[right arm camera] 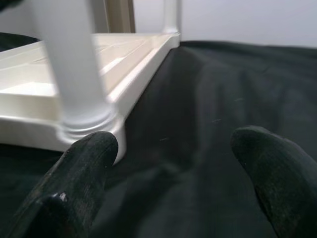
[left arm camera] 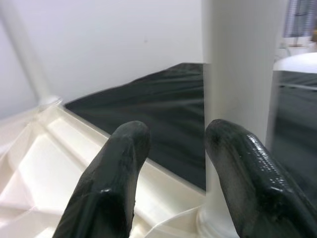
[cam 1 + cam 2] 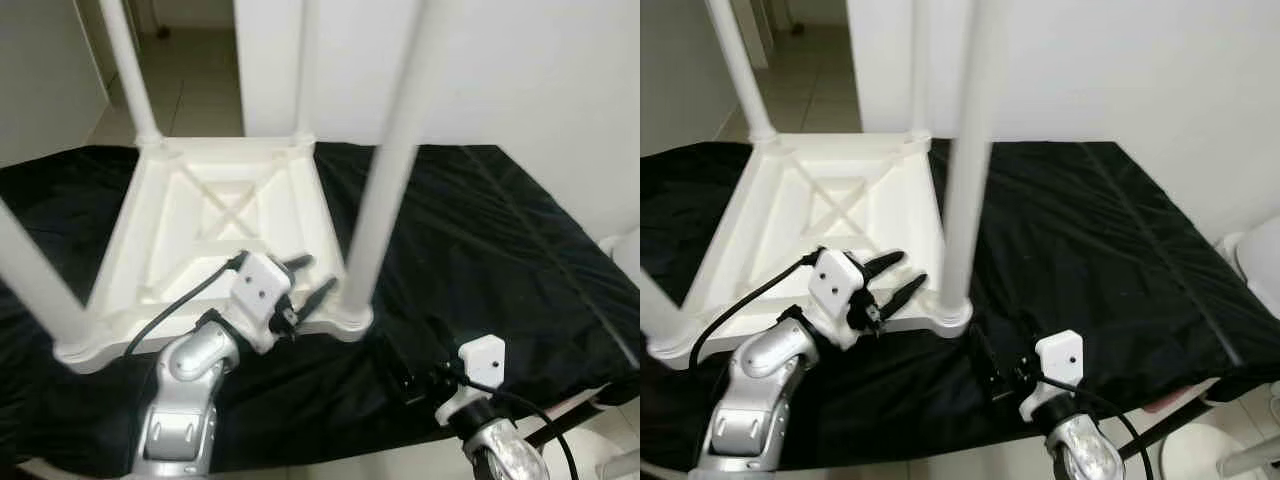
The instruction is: Building children table
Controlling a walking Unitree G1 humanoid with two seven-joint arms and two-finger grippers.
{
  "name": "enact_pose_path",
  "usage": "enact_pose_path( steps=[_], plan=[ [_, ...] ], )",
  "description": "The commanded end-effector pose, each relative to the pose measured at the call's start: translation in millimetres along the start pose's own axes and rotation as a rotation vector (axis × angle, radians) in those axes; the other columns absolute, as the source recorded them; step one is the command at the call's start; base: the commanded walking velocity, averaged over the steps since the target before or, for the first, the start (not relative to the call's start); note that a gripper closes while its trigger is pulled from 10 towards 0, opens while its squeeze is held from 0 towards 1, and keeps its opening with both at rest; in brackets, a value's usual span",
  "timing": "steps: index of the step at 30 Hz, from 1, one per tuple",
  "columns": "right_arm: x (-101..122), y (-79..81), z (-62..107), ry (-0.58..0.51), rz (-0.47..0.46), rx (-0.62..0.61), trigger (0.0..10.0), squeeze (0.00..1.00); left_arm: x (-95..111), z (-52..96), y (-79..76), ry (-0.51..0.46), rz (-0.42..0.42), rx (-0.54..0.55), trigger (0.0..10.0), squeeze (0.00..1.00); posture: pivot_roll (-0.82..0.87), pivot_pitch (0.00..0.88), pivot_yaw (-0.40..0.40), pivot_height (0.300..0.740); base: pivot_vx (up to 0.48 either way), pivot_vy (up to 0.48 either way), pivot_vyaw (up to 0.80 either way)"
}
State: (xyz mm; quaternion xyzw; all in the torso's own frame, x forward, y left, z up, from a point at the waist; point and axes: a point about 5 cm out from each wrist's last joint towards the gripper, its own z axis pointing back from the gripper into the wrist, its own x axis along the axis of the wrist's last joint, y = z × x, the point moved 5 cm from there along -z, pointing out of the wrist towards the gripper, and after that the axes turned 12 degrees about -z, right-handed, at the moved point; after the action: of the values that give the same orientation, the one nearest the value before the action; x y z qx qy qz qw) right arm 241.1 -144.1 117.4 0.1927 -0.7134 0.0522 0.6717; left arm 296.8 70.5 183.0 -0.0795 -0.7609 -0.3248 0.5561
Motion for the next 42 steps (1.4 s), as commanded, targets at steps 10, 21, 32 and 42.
enact_pose_path(
  steps=[10,21,32,42],
  plan=[
    [4,3.1,-2.5,-0.006,0.007,0.036,10.0,0.0,2,20.6,38.0,0.066,-0.078,0.287,10.0,0.0,-0.05,0.026,-0.019,0.74,0.0,-0.06,0.0],
    [6,0.8,-7.7,-0.009,0.006,0.036,10.0,0.0,-23,47.0,79.7,0.216,-0.216,0.502,10.0,0.0,-0.04,0.041,-0.025,0.74,0.0,0.0,0.0],
    [16,-8.6,-13.9,-0.043,0.047,-0.012,10.0,0.0,-38,55.8,73.5,0.264,-0.204,0.459,10.0,0.0,-0.05,0.075,-0.01,0.74,0.0,0.0,0.0],
    [19,-20.9,-17.7,-0.054,0.107,-0.077,10.0,0.0,-42,61.5,73.5,0.272,-0.203,0.409,10.0,0.0,-0.04,0.09,0.022,0.74,0.0,0.0,0.0]
  ],
)
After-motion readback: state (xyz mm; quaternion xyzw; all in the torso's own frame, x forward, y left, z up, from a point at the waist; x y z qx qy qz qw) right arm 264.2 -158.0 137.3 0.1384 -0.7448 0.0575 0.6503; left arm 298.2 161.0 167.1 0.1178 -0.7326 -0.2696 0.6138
